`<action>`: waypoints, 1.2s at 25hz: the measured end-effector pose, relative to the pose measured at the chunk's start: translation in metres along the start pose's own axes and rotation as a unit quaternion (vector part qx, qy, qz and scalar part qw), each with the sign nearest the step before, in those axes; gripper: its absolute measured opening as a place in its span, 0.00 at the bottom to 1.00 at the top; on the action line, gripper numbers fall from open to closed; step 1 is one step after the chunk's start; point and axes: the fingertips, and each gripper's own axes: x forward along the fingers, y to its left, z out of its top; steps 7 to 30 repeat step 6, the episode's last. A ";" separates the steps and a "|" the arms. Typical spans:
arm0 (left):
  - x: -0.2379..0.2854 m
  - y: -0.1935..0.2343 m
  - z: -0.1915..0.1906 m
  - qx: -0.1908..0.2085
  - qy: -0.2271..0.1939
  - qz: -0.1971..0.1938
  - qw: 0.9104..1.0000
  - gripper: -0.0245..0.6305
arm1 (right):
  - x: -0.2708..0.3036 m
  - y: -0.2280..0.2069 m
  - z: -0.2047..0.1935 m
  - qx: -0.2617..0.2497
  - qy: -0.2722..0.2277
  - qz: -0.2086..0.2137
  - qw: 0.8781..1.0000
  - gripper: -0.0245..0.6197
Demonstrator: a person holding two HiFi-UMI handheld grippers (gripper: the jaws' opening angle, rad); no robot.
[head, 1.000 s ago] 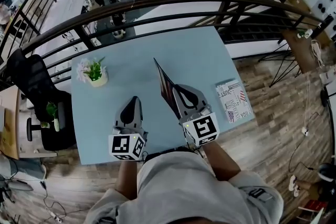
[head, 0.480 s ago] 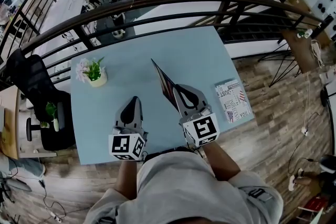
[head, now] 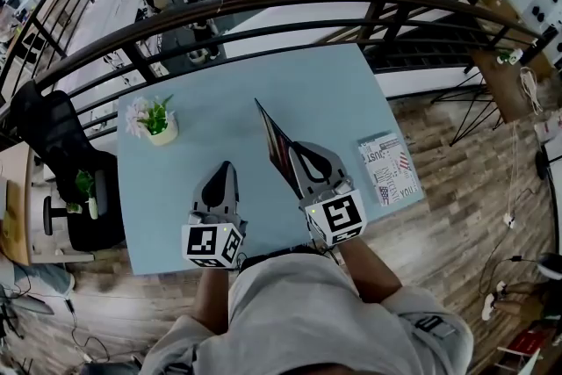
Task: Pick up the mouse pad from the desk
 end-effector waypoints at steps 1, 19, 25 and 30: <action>0.000 -0.001 0.000 0.000 0.000 0.000 1.000 0.06 | -0.001 -0.001 0.000 0.000 0.000 0.000 1.000 0.06; 0.001 -0.006 0.000 -0.001 0.003 -0.001 1.000 0.06 | -0.004 -0.002 0.002 -0.004 0.000 0.003 1.000 0.06; 0.001 -0.006 0.000 -0.001 0.003 -0.001 1.000 0.06 | -0.004 -0.002 0.002 -0.004 0.000 0.003 1.000 0.06; 0.001 -0.006 0.000 -0.001 0.003 -0.001 1.000 0.06 | -0.004 -0.002 0.002 -0.004 0.000 0.003 1.000 0.06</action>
